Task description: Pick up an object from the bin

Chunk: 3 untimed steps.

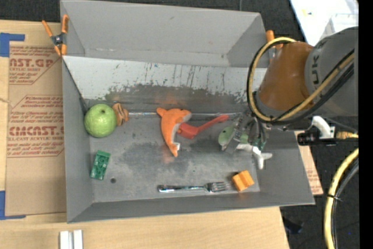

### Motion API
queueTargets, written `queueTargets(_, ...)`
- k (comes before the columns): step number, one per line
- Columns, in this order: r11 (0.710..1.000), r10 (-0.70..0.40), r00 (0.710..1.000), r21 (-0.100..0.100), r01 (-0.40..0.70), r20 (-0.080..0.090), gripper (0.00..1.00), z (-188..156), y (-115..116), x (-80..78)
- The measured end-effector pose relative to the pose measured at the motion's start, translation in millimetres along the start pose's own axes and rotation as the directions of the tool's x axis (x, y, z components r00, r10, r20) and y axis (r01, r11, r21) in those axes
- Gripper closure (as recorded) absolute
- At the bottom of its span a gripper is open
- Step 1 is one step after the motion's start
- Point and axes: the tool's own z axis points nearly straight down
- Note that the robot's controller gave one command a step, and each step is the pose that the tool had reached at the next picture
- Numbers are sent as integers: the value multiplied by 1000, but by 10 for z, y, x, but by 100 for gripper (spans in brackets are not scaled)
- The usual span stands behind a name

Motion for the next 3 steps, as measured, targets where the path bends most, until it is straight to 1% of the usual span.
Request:
queueTargets(1,1000,0,1000,3,0,-9,100,-328,-5,19)
queueTargets(2,1000,-1,1000,-1,1,3,100,-744,9,-13)
queueTargets(3,1000,-2,1000,0,2,0,100,-977,10,-7)
